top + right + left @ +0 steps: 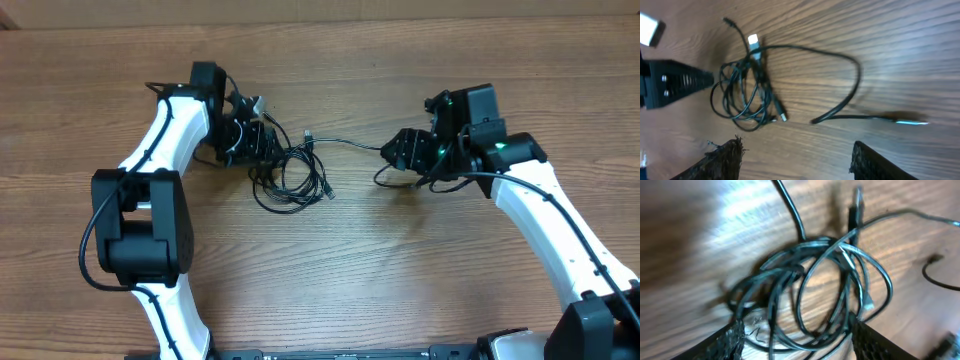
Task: Untangle cables
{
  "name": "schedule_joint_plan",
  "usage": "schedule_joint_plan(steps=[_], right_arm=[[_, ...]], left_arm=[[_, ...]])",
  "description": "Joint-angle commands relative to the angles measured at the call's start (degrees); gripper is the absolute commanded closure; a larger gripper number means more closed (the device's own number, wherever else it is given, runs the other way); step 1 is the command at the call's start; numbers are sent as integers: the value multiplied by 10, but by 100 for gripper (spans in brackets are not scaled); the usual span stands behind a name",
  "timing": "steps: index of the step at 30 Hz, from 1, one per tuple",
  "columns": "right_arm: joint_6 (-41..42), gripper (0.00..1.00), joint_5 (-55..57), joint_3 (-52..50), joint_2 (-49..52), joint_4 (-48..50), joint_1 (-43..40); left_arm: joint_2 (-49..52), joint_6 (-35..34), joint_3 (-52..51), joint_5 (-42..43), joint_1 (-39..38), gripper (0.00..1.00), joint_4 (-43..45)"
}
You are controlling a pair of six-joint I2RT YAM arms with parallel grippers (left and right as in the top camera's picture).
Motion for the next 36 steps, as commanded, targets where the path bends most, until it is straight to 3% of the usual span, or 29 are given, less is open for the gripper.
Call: schedule_joint_plan(steps=[1,6,9,13,20,24,28,29,31,36], right_arm=[[51,32,-2,8,4,5,40],[110,34,7,8,43,43,90],[111,41,9,8,72,75,114],[165,41,45,8,127,104,145],[167,39,42,8,194,163,182],[167,41,70,7,199,195,189],[168,41,109,7,199,208,189],[168,41,111,7,199,209,189],[168,41,111,5,199,209,189],[168,41,137,-5,199,210,189]], left_arm=[[-14,-34,12,-89,-5,37,-2],[-14,-32,-14,-116,-15,39,47],[-13,-32,-42,-117,-25,39,87],[-12,-34,-80,-122,-38,39,149],[-10,-38,-86,-123,-41,58,165],[-9,-39,-98,-140,-41,77,175],[-9,-39,-99,-148,-41,83,177],[-9,-42,-99,-148,-41,83,178],[-9,-43,-99,-146,-41,69,182],[-9,-43,-99,-147,-41,63,183]])
